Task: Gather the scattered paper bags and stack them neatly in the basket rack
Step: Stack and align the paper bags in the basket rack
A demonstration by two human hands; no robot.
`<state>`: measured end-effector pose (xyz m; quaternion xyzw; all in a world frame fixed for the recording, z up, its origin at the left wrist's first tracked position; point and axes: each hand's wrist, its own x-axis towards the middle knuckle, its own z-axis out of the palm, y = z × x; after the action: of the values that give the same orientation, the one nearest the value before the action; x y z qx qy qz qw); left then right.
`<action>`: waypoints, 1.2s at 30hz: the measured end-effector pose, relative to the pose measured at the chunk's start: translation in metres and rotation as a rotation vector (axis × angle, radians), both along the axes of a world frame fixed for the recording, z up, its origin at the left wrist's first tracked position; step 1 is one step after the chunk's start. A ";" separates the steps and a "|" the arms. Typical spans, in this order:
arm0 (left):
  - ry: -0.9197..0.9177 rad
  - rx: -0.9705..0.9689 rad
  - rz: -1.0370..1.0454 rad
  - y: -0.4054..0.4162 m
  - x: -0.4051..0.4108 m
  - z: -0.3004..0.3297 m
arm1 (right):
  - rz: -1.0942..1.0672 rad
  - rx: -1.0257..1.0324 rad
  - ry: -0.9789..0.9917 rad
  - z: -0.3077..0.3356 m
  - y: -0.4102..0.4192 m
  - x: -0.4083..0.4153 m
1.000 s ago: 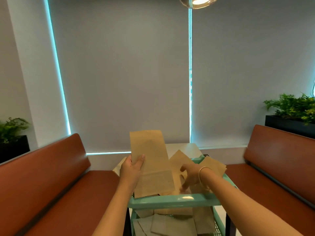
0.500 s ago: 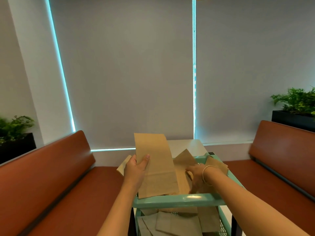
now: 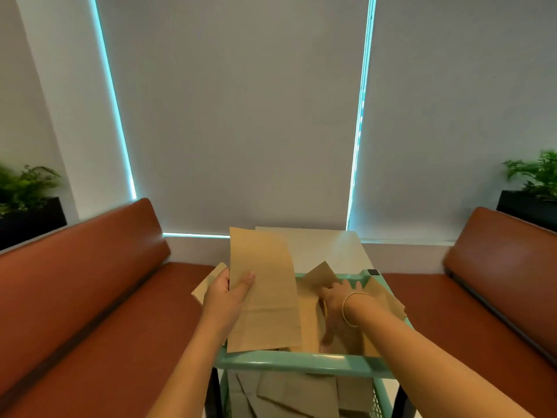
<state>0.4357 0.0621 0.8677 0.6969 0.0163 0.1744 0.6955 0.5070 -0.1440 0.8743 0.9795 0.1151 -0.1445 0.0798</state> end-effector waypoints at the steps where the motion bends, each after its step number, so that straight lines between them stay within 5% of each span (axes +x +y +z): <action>1: 0.010 0.001 0.007 0.000 -0.001 0.001 | 0.024 -0.012 -0.020 0.001 0.002 0.000; 23: 0.143 0.002 0.067 -0.014 -0.012 0.017 | 0.221 0.283 -0.118 -0.002 -0.009 0.006; 30: 0.136 0.011 0.063 -0.010 -0.011 0.013 | 0.120 0.549 0.015 0.025 -0.018 0.001; 36: 0.124 -0.034 0.021 -0.010 -0.011 0.016 | -0.029 0.742 -0.120 0.073 -0.032 -0.003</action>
<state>0.4252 0.0524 0.8832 0.6943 0.0697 0.1377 0.7029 0.5037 -0.1758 0.9472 0.9501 0.1411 -0.0363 -0.2758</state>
